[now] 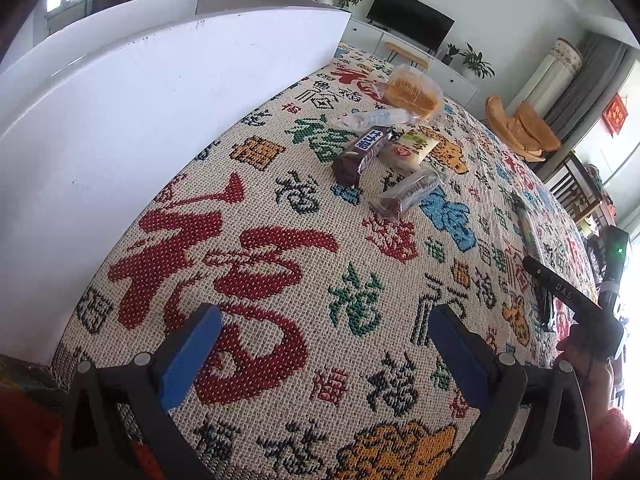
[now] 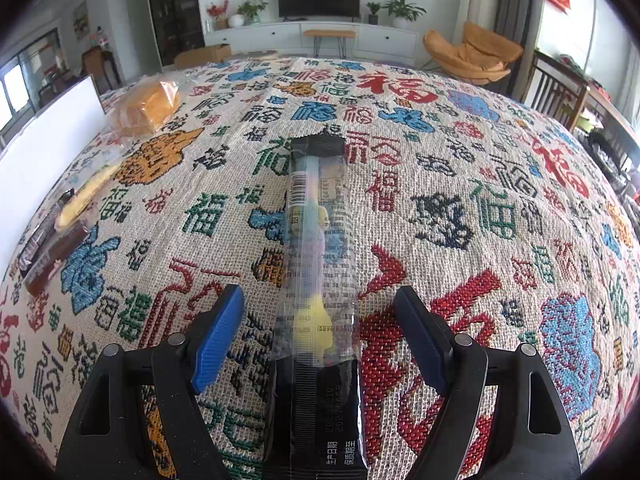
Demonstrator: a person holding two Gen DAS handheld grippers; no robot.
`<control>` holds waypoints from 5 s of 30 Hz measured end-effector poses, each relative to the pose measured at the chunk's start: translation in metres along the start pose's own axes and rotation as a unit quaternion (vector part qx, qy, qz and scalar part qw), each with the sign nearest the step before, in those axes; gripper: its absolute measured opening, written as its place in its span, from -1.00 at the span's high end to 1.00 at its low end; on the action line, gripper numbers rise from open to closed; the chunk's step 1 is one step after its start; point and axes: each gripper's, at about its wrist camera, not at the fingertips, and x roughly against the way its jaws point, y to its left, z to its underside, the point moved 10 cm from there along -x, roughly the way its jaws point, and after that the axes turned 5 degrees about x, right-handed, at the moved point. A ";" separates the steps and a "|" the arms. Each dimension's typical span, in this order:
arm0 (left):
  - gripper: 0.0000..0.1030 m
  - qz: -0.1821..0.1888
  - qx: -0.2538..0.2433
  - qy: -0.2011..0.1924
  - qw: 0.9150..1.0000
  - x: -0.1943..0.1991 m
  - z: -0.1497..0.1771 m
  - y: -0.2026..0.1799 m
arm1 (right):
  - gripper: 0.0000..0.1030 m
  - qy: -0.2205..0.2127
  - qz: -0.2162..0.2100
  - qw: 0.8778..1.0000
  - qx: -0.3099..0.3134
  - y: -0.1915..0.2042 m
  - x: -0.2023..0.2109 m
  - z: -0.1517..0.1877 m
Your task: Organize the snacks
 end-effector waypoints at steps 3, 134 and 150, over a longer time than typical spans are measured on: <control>-0.99 0.006 0.005 0.000 1.000 0.000 -0.001 0.000 | -0.56 0.000 0.000 1.000 0.000 0.000 0.000 0.000; -0.97 -0.091 -0.109 -0.026 0.989 -0.031 -0.005 -0.037 | -0.76 0.004 -0.015 1.000 0.006 -0.003 -0.009 -0.012; -1.00 -0.115 -0.116 -0.034 0.986 -0.037 -0.007 -0.035 | -0.78 0.005 -0.013 1.000 0.008 -0.002 -0.008 -0.011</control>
